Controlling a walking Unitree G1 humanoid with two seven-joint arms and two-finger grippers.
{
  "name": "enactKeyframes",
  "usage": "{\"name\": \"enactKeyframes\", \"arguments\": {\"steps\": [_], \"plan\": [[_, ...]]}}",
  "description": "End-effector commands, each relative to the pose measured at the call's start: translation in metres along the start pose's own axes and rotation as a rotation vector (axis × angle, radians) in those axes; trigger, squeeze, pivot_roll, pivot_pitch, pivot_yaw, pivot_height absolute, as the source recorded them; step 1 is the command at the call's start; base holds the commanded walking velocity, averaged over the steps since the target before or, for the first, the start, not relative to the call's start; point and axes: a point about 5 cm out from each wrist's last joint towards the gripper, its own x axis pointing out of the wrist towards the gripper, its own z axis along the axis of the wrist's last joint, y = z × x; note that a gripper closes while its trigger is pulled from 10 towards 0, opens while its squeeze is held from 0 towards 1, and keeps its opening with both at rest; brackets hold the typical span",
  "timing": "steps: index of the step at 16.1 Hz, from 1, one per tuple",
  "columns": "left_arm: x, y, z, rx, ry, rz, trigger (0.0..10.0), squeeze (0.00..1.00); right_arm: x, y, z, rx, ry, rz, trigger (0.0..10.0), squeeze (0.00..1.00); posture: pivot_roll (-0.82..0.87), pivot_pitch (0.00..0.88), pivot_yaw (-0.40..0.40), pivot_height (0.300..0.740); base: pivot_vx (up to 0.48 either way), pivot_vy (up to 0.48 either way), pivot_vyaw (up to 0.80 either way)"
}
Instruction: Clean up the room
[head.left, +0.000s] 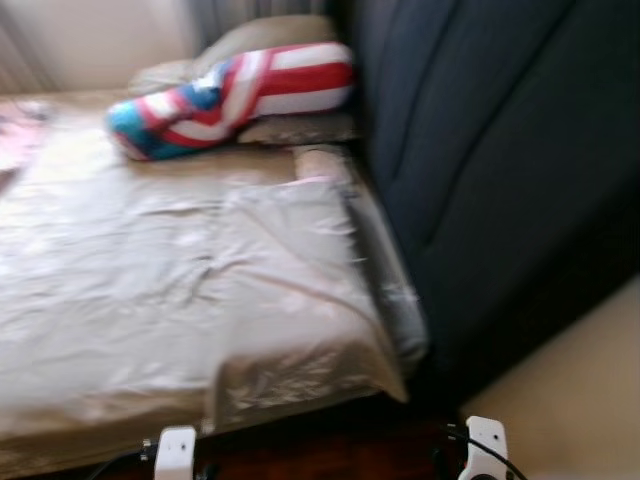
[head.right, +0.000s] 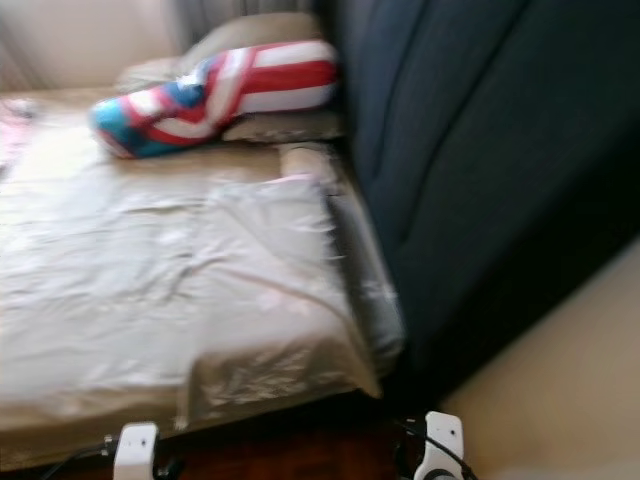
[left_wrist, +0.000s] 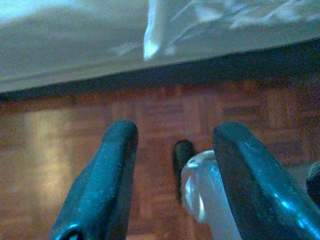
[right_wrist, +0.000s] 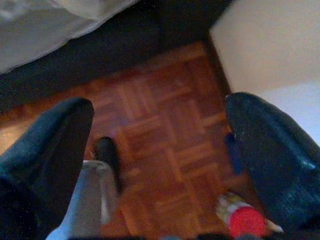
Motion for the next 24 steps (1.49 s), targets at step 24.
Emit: {"name": "enactKeyframes", "arguments": {"steps": [24], "plan": [[-0.005, 0.004, -0.013, -0.037, 0.030, 0.010, 10.0, 0.00, 0.002, 0.014, 0.005, -0.018, -0.027, 0.045, 10.0, 0.00, 0.08, 0.095, -0.043, 0.740, 0.000, 0.051, 0.27]]}}
